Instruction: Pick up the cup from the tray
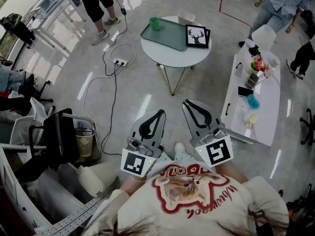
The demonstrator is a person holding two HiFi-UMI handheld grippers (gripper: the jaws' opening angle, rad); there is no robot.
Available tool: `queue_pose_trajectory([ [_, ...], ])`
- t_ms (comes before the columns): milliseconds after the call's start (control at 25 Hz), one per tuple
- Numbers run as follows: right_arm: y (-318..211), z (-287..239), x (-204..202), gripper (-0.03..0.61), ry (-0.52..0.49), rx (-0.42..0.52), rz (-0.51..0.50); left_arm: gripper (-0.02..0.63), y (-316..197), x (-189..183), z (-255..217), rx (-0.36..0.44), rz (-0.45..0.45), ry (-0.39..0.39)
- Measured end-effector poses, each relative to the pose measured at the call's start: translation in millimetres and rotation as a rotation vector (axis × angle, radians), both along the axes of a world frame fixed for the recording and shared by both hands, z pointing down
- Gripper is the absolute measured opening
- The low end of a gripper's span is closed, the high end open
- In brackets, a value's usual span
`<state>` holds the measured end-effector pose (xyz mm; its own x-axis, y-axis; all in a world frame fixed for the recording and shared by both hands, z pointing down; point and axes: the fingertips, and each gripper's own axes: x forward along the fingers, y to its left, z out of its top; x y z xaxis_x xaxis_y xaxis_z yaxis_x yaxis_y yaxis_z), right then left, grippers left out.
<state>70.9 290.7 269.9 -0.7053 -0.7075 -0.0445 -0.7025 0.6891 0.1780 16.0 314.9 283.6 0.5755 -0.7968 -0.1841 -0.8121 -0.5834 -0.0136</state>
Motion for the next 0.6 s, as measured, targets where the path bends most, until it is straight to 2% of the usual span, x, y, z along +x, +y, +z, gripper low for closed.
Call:
queue_pose_trajectory([
  [600, 11, 1, 22, 0.041, -0.003, -0.011, -0.027, 0.014, 18, 19, 1, -0.003, -0.051, 0.014],
])
